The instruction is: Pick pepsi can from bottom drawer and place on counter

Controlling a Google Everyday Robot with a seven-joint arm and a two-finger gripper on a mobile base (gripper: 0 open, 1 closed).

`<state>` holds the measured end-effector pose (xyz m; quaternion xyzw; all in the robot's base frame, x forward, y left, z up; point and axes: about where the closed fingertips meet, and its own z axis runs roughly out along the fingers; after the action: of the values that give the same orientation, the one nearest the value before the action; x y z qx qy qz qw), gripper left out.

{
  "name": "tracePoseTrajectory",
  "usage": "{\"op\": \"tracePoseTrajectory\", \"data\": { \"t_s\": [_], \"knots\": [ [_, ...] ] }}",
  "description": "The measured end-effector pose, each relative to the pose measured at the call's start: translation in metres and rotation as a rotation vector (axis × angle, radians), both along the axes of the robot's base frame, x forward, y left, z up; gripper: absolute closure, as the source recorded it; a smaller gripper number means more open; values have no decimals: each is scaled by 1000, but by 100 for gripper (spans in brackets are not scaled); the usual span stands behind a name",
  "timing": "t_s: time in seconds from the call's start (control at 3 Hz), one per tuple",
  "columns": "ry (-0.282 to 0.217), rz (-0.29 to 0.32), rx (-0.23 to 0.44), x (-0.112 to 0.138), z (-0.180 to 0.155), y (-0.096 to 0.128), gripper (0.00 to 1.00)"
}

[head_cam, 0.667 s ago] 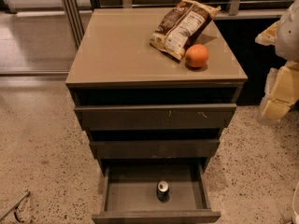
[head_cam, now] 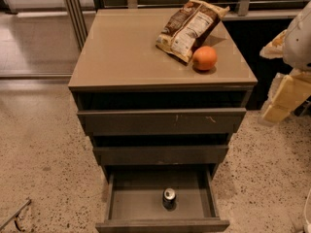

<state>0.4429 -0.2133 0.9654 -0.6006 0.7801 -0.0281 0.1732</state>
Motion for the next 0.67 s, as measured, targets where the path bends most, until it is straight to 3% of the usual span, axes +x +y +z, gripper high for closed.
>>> {"op": "tracePoseTrajectory", "data": {
  "t_s": [0.33, 0.67],
  "knots": [
    [18, -1, 86, 12, -51, 13, 41],
    [37, 6, 174, 39, -126, 35, 65]
  ]
}}
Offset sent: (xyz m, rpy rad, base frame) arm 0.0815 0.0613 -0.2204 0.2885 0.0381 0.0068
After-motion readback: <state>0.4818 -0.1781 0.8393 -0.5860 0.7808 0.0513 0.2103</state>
